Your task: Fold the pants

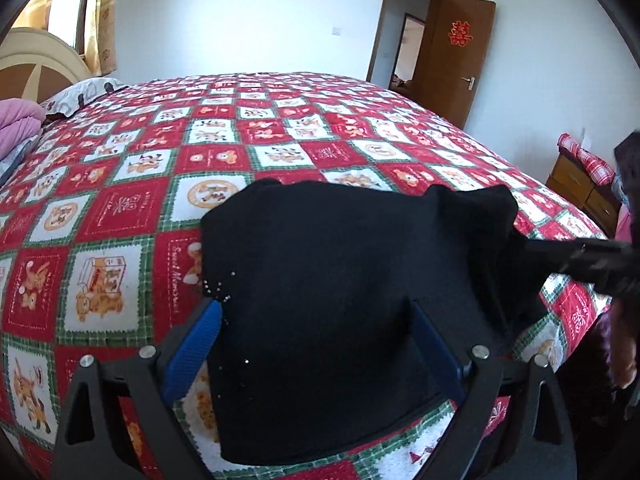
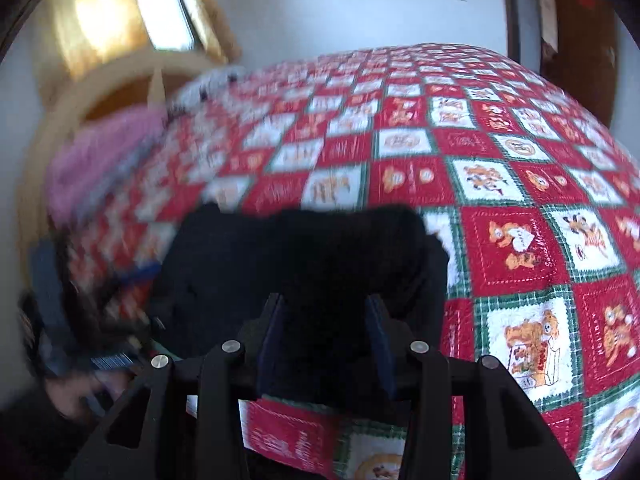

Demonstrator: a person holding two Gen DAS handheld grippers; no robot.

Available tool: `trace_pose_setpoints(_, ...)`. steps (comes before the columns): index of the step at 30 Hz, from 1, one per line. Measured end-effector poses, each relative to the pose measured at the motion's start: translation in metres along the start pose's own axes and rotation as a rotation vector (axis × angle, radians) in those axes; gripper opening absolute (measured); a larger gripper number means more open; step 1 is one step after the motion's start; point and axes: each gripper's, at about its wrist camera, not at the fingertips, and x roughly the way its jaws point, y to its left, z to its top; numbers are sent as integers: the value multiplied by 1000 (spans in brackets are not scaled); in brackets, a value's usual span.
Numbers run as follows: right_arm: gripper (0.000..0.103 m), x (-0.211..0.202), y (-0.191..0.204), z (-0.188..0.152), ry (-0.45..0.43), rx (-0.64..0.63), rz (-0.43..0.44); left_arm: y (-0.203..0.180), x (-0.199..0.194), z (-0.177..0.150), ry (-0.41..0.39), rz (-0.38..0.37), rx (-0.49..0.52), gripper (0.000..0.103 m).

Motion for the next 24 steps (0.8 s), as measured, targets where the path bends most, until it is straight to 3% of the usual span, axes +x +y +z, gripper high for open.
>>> trace_pose_setpoints(1, 42, 7, -1, -4, 24, -12, -30, -1, 1, 0, -1, 7, 9, 96)
trace_pose_setpoints(3, 22, 21, -11, -11, 87, -17, -95, -1, 0, -2, -5, 10, 14, 97)
trace_pose_setpoints(7, 18, 13, -41, -12, 113, 48, -68, 5, 9, -6, 20, 11, 5, 103)
trace_pose_setpoints(10, 18, 17, -53, -18, 133, 84, -24, 8, 18, -12, 52, -15, -16, 103)
trace_pose_setpoints(18, 21, 18, -68, -21, 163, 92, 88, 3, 13, -13, 39, 7, 5, 103)
trace_pose_setpoints(20, 23, 14, -65, -18, 168, 84, 80, -1, 11, -13, 31, 23, 35, 103)
trace_pose_setpoints(24, 42, -1, -53, -11, 143, 25, -40, -3, 9, -13, 22, 36, 52, 103)
